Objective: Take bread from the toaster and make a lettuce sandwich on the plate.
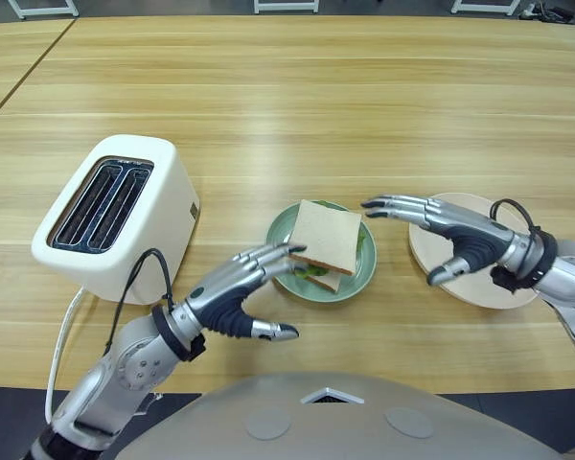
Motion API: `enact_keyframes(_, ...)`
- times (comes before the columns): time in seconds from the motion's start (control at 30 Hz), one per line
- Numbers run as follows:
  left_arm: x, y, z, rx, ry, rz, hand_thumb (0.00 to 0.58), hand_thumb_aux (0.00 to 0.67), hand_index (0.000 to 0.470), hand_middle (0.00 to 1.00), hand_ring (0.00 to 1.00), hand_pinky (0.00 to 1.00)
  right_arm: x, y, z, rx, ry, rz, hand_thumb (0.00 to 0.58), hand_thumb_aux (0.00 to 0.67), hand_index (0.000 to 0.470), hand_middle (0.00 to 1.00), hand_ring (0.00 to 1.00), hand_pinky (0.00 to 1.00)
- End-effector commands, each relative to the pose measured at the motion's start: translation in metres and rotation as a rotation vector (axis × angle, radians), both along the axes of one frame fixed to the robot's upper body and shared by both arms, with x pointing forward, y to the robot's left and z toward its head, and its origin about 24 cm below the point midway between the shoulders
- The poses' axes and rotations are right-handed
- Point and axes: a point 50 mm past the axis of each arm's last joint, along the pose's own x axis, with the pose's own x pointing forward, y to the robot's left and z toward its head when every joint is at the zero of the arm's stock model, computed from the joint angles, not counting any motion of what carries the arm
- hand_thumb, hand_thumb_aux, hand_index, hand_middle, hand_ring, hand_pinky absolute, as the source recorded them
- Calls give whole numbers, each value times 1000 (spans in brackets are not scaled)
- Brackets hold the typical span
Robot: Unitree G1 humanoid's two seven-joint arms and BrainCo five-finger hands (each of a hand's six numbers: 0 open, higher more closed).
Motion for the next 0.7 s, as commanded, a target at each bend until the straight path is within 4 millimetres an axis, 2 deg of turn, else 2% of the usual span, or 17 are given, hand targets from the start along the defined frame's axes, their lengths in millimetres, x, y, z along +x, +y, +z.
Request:
enact_keyframes(0.03,-5,2,-17,98,127,-26,580,670,470,1000,1000,1000,-24,11,-18,-99,231,143,512,441,310,1000,1000,1000)
enact_keyframes(0.1,-5,3,-28,176,172,-37,580,670,470,1000,1000,1000,-30,12,-36,-176,315,159,554,528,370,1000,1000,1000)
enact_keyframes(0.17,-3,4,-37,241,204,-44,580,670,470,1000,1000,1000,-27,13,-51,-223,330,145,540,494,347,1000,1000,1000)
enact_keyframes(0.3,8,5,-55,346,182,-5,580,670,470,1000,1000,1000,-16,16,-82,-342,290,101,580,665,466,1000,1000,1000)
enact_keyframes(0.37,11,0,-63,361,182,-6,580,670,470,1000,1000,1000,-13,18,-98,-391,269,91,580,662,464,1000,1000,1000)
enact_keyframes(0.4,12,-3,-67,362,184,-9,580,670,470,1000,1000,1000,-11,20,-104,-409,248,86,579,638,448,941,941,941)
enact_keyframes(0.43,14,-5,-69,361,183,-9,580,670,470,1000,1000,1000,-8,22,-108,-420,228,85,578,636,446,933,933,933)
enact_keyframes(0.6,30,-9,-81,368,166,18,580,670,470,1000,1000,1000,6,34,-120,-433,150,86,580,654,459,910,910,910)
enact_keyframes(0.7,45,-10,-81,363,120,46,580,670,470,1000,1000,1000,19,33,-125,-454,118,48,575,607,426,820,820,820)
